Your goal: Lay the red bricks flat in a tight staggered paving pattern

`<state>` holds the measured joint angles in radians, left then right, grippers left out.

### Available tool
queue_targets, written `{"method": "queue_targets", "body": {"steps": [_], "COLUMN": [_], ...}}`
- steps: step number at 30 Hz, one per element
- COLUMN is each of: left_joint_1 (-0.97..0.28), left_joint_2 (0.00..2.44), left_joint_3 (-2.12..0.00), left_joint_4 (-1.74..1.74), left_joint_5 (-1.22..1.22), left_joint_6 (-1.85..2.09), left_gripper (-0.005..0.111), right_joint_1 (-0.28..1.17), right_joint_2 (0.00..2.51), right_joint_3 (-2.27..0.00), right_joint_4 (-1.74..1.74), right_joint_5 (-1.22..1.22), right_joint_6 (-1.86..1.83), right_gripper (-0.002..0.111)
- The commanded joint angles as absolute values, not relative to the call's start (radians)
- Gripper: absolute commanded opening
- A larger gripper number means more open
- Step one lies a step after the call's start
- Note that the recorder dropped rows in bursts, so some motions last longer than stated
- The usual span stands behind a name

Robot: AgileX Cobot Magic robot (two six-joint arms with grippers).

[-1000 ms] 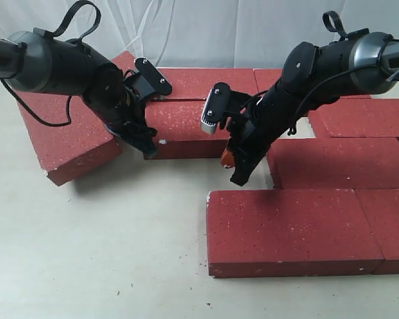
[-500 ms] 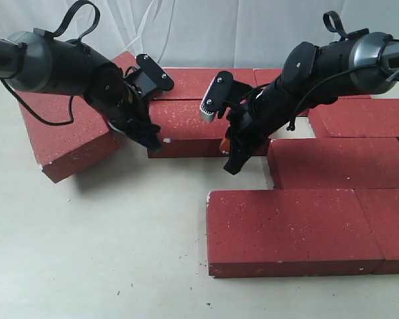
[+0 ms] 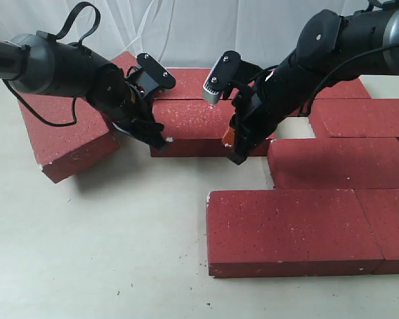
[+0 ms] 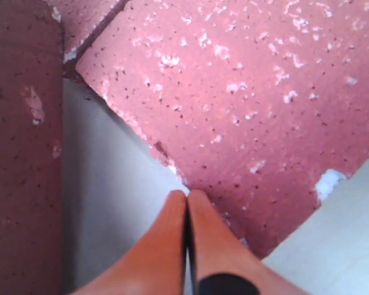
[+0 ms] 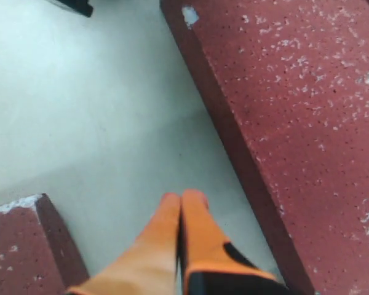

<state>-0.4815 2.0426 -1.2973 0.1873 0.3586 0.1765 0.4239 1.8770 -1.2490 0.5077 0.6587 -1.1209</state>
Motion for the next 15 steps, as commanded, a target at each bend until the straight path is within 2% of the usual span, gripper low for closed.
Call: {"method": "queue_targets", "body": {"steps": [1,7,15], "left_joint_1": [-0.482,-0.483,-0.481], "left_joint_2": [2.065,2.061,2.061], "left_joint_3": [-1.306,-1.308,-1.308], "left_joint_4": [0.171,0.135,0.164], "left_joint_5": [0.331,0.345,0.362], "left_joint_6": [0.195,0.197,0.197], "left_gripper": [0.0,0.0,0.0], "right_joint_1": [0.419,0.419,0.419], "right_joint_2": [1.867,1.905,2.017], "right_joint_3": [-1.252,-1.252,-1.252], "right_joint_4": [0.494,0.439,0.314], "right_joint_5": [0.669,0.765,0.499], "right_joint_6": [-1.119,-1.119,-1.025], "right_gripper": [-0.001,-0.001,-0.001]}}
